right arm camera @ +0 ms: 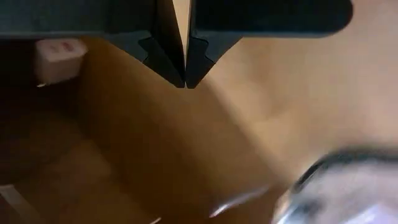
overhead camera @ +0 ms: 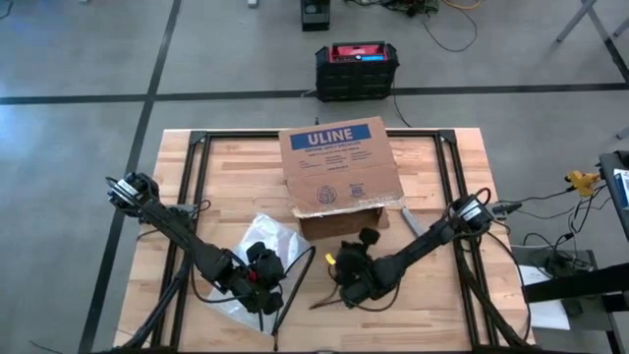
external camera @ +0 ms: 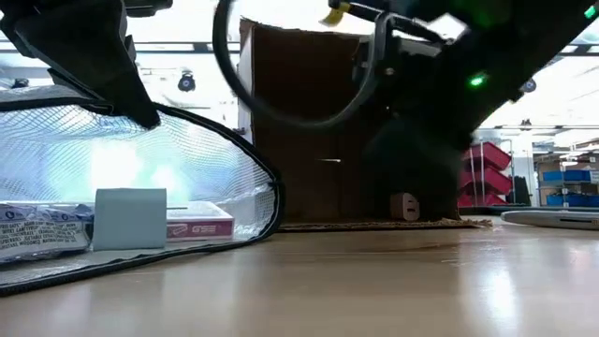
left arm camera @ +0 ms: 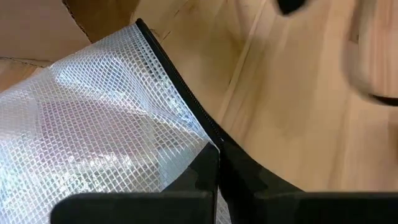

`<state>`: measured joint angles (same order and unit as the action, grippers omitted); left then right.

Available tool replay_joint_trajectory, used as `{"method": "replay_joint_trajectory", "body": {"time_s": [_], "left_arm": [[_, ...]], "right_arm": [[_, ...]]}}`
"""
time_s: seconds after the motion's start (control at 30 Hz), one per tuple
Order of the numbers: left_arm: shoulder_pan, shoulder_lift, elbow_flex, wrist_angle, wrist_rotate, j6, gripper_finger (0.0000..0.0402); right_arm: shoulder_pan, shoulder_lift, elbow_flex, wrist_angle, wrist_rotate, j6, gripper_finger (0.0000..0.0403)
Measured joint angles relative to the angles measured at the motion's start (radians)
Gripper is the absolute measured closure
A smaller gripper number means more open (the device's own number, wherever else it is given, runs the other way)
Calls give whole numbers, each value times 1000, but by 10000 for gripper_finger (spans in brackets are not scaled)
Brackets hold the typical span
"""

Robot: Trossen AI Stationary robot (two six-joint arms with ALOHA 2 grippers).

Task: Unpack boxes
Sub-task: Put the pink charger adapter into the white zip bag

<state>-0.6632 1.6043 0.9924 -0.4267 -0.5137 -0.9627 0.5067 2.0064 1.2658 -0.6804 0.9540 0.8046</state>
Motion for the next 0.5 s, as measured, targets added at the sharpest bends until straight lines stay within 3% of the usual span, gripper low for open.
{"method": "replay_joint_trajectory", "body": {"time_s": [0.13, 0.33, 0.5], "left_arm": [[0, 0, 0, 6, 0, 0, 401], [0, 0, 0, 8, 0, 0, 402], [0, 0, 0, 10, 0, 0, 401]], "right_arm": [[-38, 1, -2, 7, 136, 42, 403], [-157, 4, -8, 27, 152, 59, 403], [-184, 4, -46, 206, 175, 103, 403]]}}
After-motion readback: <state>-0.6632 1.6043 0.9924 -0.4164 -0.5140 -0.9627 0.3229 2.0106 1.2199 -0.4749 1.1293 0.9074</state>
